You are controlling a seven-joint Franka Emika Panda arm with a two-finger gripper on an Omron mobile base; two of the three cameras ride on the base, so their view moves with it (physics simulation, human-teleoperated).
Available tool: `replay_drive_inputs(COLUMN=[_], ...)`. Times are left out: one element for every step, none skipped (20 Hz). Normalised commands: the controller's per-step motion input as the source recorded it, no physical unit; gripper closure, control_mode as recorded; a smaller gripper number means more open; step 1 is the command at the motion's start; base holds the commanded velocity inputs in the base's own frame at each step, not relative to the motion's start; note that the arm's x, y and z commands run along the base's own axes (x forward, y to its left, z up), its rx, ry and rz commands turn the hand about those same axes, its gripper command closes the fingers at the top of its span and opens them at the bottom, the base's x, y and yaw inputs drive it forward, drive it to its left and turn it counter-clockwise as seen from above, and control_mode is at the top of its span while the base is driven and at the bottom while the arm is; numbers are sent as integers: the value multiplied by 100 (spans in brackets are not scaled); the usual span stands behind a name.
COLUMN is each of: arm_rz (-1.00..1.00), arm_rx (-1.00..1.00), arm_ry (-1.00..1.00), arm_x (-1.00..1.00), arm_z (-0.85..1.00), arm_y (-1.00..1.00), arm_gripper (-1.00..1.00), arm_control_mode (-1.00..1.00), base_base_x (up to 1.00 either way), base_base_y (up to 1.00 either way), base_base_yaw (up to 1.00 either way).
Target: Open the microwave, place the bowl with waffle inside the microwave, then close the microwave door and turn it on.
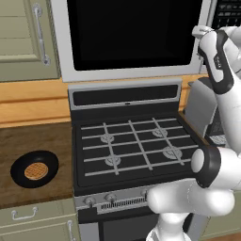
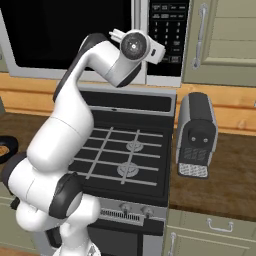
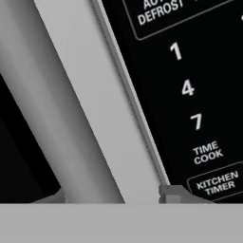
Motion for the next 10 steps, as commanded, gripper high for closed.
replay_drive_inputs(arm_rz=[0, 0, 0, 3, 2, 0, 0, -3, -9, -14], arm_rx=[0, 0, 0, 0, 0, 0, 0, 1, 2, 3], arm_ry=[4, 0, 0, 0, 0, 0, 0, -1, -2, -2], arm_x=[0, 0, 0, -26, -48, -71, -81, -100, -100, -100], arm_z=[0, 0, 0, 0, 0, 0, 0, 0, 0, 0], arm_y=[-2, 0, 0, 0, 0, 11, 19, 18, 18, 14], arm_gripper=[100, 100, 100, 100, 100, 100, 100, 100, 100, 100], arm_control_mode=[-100, -100, -100, -100, -100, -100, -100, -100, -100, -100], base_base_x=[0, 0, 0, 0, 0, 0, 0, 0, 0, 0], base_base_y=[0, 0, 0, 0, 0, 0, 0, 0, 0, 0], base_base_yaw=[0, 0, 0, 0, 0, 0, 0, 0, 0, 0])
